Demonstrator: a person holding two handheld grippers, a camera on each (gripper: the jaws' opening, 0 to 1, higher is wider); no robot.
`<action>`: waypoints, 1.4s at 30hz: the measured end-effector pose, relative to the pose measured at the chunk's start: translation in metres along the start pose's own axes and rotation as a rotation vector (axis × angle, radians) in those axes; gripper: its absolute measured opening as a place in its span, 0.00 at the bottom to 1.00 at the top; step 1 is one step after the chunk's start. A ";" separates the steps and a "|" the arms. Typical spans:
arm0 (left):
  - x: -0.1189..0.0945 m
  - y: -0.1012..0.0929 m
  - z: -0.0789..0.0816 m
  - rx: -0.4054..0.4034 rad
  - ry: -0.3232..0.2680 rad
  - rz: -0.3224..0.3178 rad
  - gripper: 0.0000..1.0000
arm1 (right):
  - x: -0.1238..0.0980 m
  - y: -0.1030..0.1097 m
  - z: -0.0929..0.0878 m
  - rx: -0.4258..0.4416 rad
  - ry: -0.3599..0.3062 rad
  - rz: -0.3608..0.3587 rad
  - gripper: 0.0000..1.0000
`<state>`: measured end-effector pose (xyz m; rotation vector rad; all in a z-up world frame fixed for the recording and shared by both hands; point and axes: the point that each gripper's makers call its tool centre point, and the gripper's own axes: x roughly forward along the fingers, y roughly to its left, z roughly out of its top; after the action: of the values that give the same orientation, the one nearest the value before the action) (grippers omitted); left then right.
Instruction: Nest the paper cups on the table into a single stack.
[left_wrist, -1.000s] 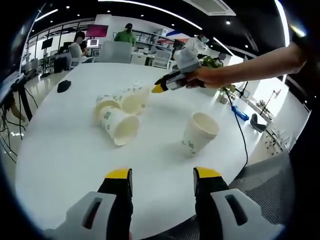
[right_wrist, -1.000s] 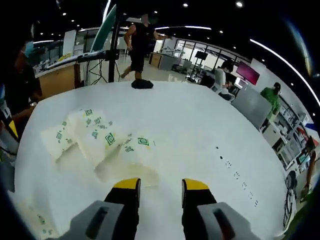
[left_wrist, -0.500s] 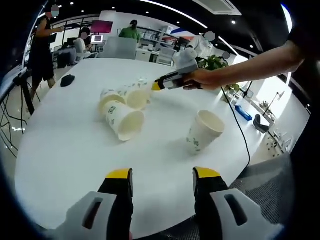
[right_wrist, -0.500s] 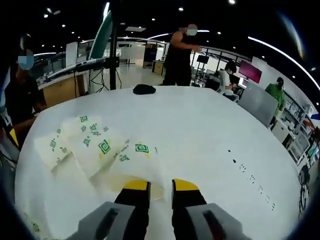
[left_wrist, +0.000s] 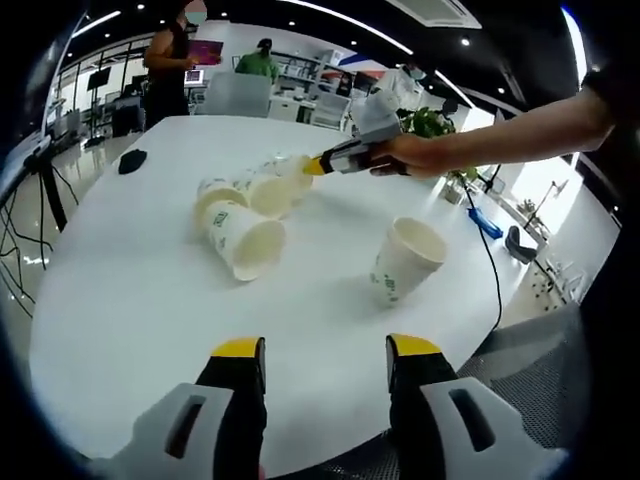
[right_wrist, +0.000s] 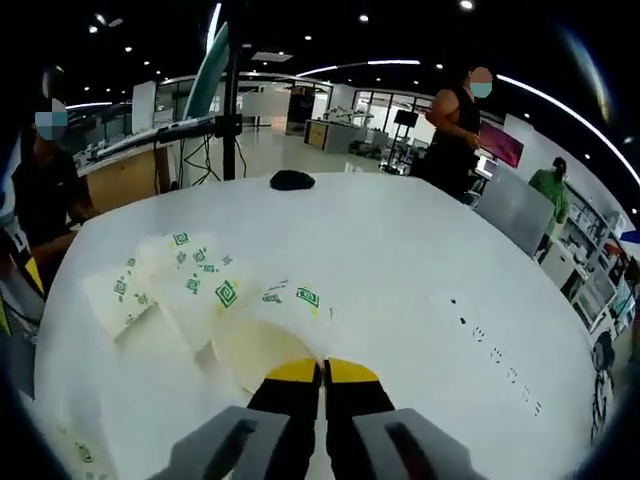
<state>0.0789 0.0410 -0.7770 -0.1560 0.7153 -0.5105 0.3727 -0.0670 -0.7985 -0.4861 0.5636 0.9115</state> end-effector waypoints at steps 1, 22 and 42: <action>0.000 -0.001 0.001 0.006 -0.004 0.000 0.48 | -0.006 -0.002 0.002 0.005 -0.004 -0.011 0.00; -0.002 -0.008 0.009 0.090 -0.068 -0.039 0.52 | -0.107 -0.002 0.029 0.036 -0.066 -0.151 0.00; -0.003 -0.014 0.011 0.122 -0.096 -0.075 0.53 | -0.158 0.051 0.031 -0.021 -0.078 -0.135 0.00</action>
<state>0.0789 0.0295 -0.7623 -0.0926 0.5840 -0.6125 0.2600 -0.1154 -0.6820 -0.4996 0.4452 0.8046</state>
